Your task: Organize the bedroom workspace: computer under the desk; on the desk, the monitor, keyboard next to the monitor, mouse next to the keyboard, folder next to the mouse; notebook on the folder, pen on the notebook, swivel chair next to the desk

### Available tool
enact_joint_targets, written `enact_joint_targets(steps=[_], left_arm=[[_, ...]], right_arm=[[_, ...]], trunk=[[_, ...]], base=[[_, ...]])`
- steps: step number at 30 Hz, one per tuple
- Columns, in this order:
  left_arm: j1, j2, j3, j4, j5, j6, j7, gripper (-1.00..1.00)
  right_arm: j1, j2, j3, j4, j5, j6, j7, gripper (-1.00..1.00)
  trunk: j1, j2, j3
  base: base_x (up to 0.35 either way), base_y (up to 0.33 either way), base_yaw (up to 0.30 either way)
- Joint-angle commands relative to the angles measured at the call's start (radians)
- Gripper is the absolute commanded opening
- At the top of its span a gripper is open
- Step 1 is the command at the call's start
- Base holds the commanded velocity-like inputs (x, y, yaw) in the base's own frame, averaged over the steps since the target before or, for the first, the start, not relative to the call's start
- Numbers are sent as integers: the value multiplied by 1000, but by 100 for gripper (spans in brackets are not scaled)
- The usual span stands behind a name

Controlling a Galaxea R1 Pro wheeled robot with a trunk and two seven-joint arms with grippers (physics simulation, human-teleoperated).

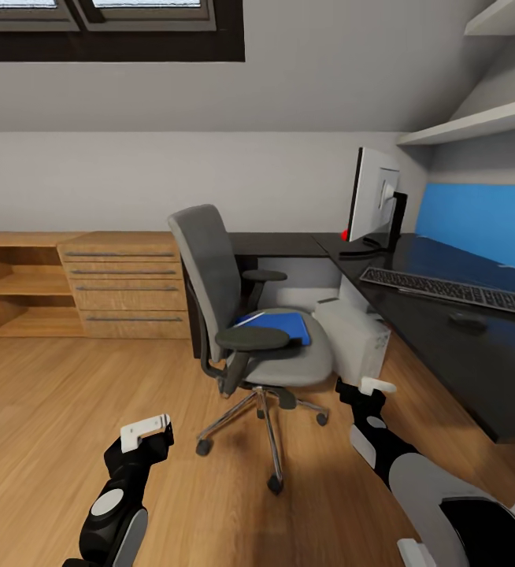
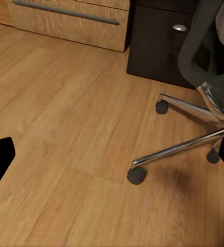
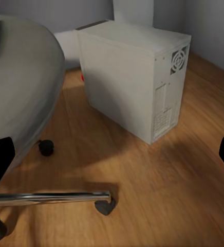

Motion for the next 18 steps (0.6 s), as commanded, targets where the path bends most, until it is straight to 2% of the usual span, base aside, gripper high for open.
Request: enact_joint_targets(steps=[1,9,11,14,15,17,18], left_arm=[[-1,0,-1,-1,9,3,8,100],[-1,0,0,-1,9,3,8,100],[-1,0,1,-1,9,2,8,100],[-1,0,1,-1,9,2,8,100],[-1,0,1,-1,9,2,8,100],[-1,0,1,-1,9,2,8,100],[-1,0,2,-1,9,2,8,100]], right_arm=[[-1,0,4,1,-7,-3,-1,100],[-1,0,1,0,-11,-2,-1,100],[-1,0,-1,0,-27,-2,-1,100],[-1,0,-3,-1,-82,-2,3,100],[-1,-1,-3,-1,-118,-2,9,100],[-1,-1,-4,-1,-154,-2,18,100],[-1,-1,-4,0,-187,-2,28,100]], trunk=[[0,0,-1],[0,0,-1],[0,0,-1],[0,0,-1],[0,0,-1],[0,0,-1],[0,0,-1]], base=[[81,0,0],[24,0,0],[70,0,0],[183,0,0],[170,0,0],[123,0,0],[70,0,0]])
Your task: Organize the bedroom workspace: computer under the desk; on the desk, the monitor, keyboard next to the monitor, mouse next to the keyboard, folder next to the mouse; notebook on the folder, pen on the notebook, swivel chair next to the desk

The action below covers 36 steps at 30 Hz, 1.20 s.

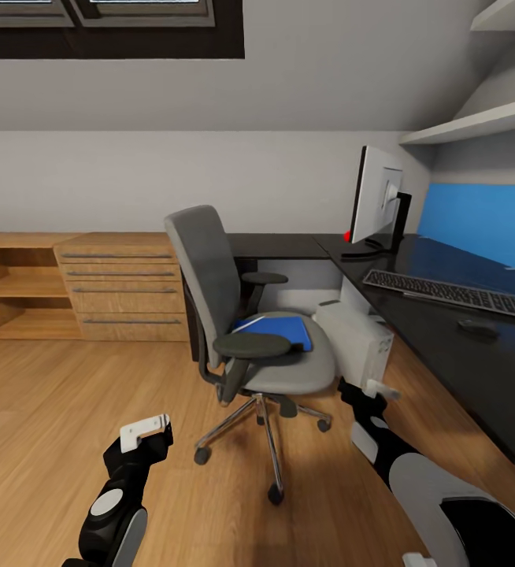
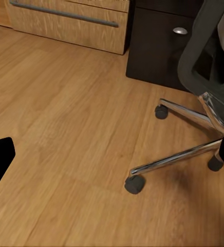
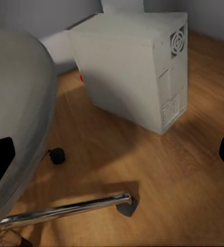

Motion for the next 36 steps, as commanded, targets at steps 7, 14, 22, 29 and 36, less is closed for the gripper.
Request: enact_joint_targets(steps=[7,14,22,29,36], left_arm=[[-1,0,-1,-1,9,3,8,100],[-1,1,4,-1,10,1,9,100],[-1,1,14,-1,10,1,10,100],[-1,1,46,-1,11,0,10,100],[-1,-3,179,-2,14,0,8,100]], right_arm=[[-1,0,3,2,-88,1,36,100],[-1,-1,2,3,-158,3,39,100],[-1,0,3,3,-184,3,39,100],[-1,1,3,7,-186,6,39,100],[-1,0,2,7,-187,53,40,100]], trunk=[[0,0,-1],[0,0,-1],[0,0,-1],[0,0,-1],[0,0,-1]], base=[[31,0,0],[146,0,0],[159,0,0],[174,18,0],[52,5,0]])
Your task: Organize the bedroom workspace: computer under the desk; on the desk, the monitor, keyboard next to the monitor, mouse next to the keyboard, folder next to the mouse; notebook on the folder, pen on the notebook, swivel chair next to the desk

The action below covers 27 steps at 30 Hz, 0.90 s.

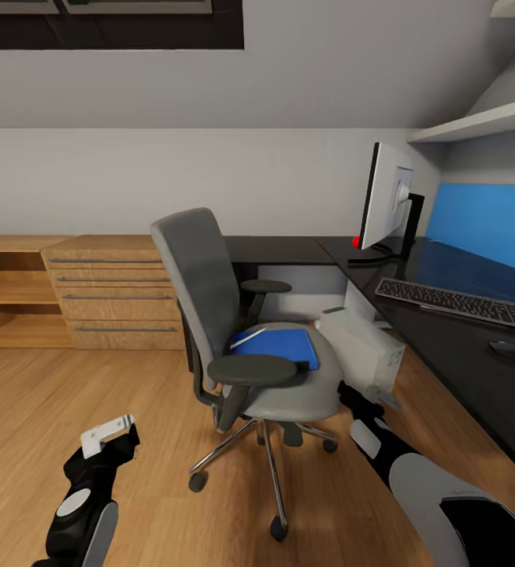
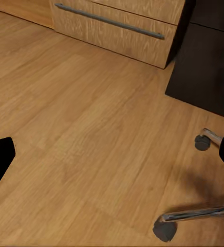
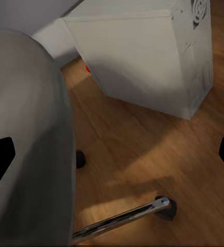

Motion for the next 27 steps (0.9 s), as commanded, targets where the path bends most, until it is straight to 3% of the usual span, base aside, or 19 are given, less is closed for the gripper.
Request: enact_joint_targets(steps=[1,5,10,27], left_arm=[[-1,-1,13,-3,9,1,5,100],[-1,-2,25,-4,11,-1,5,100],[-1,-2,27,-4,24,-1,3,100],[-1,-1,27,-4,43,-2,2,100]], right_arm=[[-1,0,2,0,-3,6,-3,100],[-1,-2,2,-1,-12,14,-3,100],[-1,-3,3,-3,-71,27,-4,100],[-1,1,5,0,-84,67,-1,100]], trunk=[[0,0,-1],[0,0,-1],[0,0,-1],[0,0,-1]], base=[[6,1,0],[8,0,0],[207,0,0],[117,0,0]])
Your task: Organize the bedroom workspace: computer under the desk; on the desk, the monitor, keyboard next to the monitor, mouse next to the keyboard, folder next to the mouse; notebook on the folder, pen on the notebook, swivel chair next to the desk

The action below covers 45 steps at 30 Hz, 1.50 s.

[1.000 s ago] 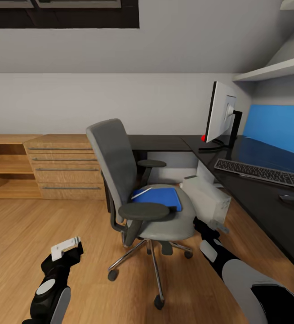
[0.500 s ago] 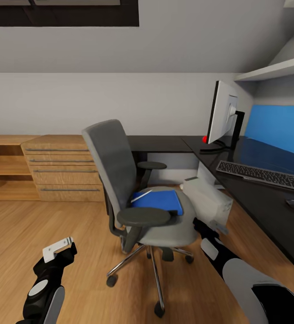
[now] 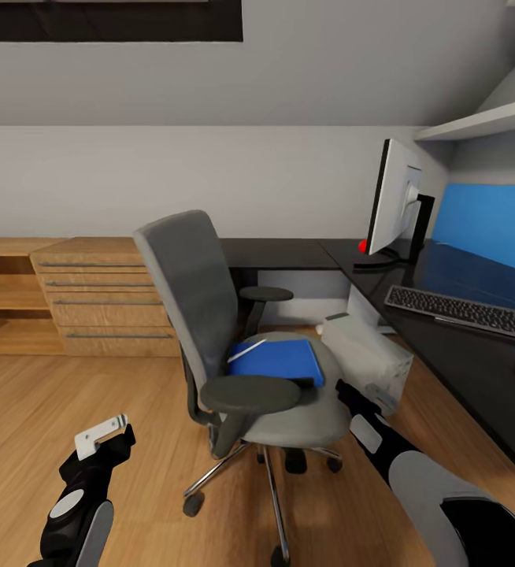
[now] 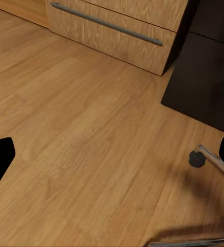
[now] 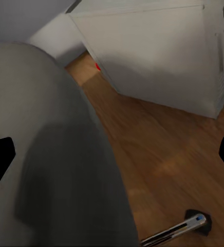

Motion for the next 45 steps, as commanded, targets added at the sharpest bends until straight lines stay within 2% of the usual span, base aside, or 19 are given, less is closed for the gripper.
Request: enact_joint_targets(steps=[1,12,18,45], left_arm=[[-1,0,0,-1,9,3,5,100],[-1,0,0,-1,8,4,5,100],[-1,0,0,-1,9,5,5,100],[-1,-1,-1,0,9,6,5,100]], right_arm=[[0,0,4,36,-14,-3,-4,100],[0,2,5,38,-14,-2,-5,100],[0,26,4,38,-12,-3,-5,100],[0,26,3,37,-12,-3,-3,100]], trunk=[[0,0,-1],[0,0,-1],[0,0,-1],[0,0,-1]], base=[[55,0,0],[98,0,0],[2,0,31],[0,0,274]])
